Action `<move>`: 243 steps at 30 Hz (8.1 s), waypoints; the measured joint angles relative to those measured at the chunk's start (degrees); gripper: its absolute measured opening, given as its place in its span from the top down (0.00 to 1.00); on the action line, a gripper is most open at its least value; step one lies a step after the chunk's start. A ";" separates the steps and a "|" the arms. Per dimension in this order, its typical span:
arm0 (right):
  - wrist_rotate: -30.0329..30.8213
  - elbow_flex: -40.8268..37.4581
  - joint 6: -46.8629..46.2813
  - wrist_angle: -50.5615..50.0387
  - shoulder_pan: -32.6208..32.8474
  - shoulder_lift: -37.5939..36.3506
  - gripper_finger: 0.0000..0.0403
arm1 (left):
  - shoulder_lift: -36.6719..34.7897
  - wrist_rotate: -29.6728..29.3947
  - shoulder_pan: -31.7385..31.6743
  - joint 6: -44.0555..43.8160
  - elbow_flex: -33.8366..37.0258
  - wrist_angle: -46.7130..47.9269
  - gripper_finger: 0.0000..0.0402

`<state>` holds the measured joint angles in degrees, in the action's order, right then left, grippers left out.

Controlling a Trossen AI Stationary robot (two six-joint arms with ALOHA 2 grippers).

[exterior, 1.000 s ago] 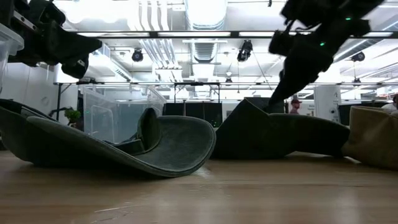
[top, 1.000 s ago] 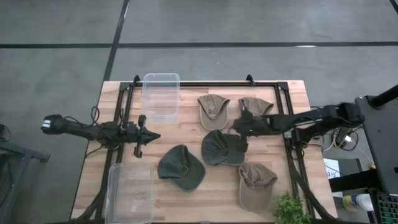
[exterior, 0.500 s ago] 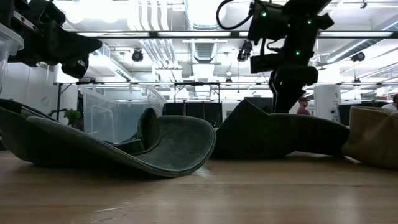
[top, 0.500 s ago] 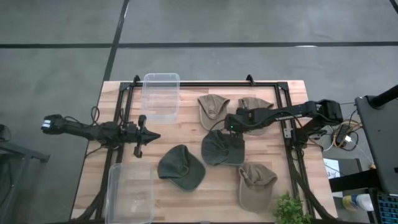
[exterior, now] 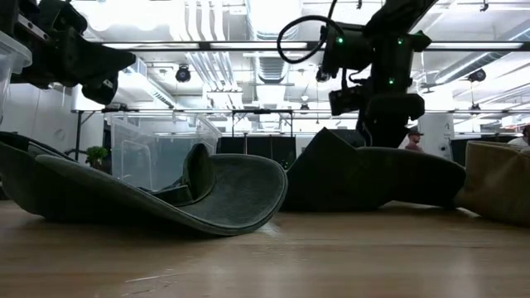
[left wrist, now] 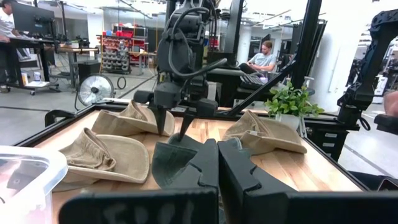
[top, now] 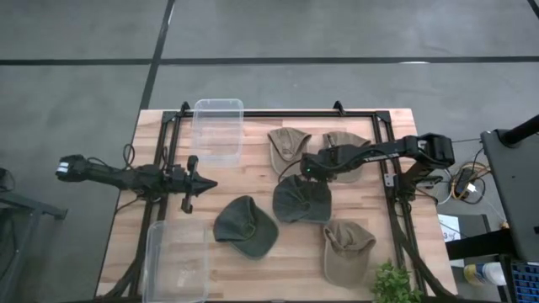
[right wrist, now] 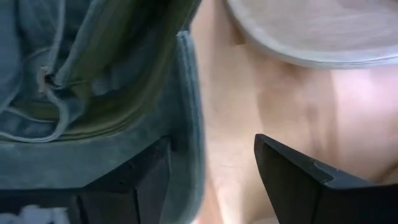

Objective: Pick & Place hat
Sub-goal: Put the right blue cap into the top transparent bin

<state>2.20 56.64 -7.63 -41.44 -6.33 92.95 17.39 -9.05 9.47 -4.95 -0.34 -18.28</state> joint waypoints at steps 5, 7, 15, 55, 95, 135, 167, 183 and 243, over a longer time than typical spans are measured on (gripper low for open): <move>-4.20 0.02 -1.78 -0.13 0.04 0.43 0.53 | 0.00 0.00 -0.02 0.01 0.00 0.11 1.00; -4.92 0.00 -2.30 -0.15 0.04 0.41 0.61 | 0.00 0.02 -0.01 0.00 0.00 0.13 1.00; -5.93 0.70 -0.87 -0.19 0.07 -0.09 0.95 | 0.00 0.01 -0.01 0.02 0.00 0.15 1.00; 32.00 18.03 -14.60 -6.46 9.16 -27.74 0.97 | 0.00 0.01 -0.01 0.00 0.00 0.39 1.00; 41.62 17.81 5.04 43.23 14.15 -7.40 0.97 | 1.50 -18.92 -0.04 -9.41 -0.01 -13.28 1.00; 42.77 23.72 8.69 51.09 11.30 3.14 0.97 | 21.09 -23.97 0.12 -2.36 -12.16 -18.25 0.67; 36.60 22.60 2.24 47.64 11.30 3.45 0.97 | 21.09 -26.88 0.00 1.02 -12.79 -20.11 0.86; 35.82 22.58 4.61 42.21 11.36 3.44 0.85 | 19.98 -29.41 0.03 2.10 -13.65 -16.45 0.98; 36.35 22.29 -7.43 14.20 24.11 2.77 0.44 | 33.13 4.26 -48.06 -27.50 -45.81 59.74 0.97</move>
<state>38.55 78.94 -15.06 -27.24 17.78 95.72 50.52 -4.80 -38.59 -32.45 -46.14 41.45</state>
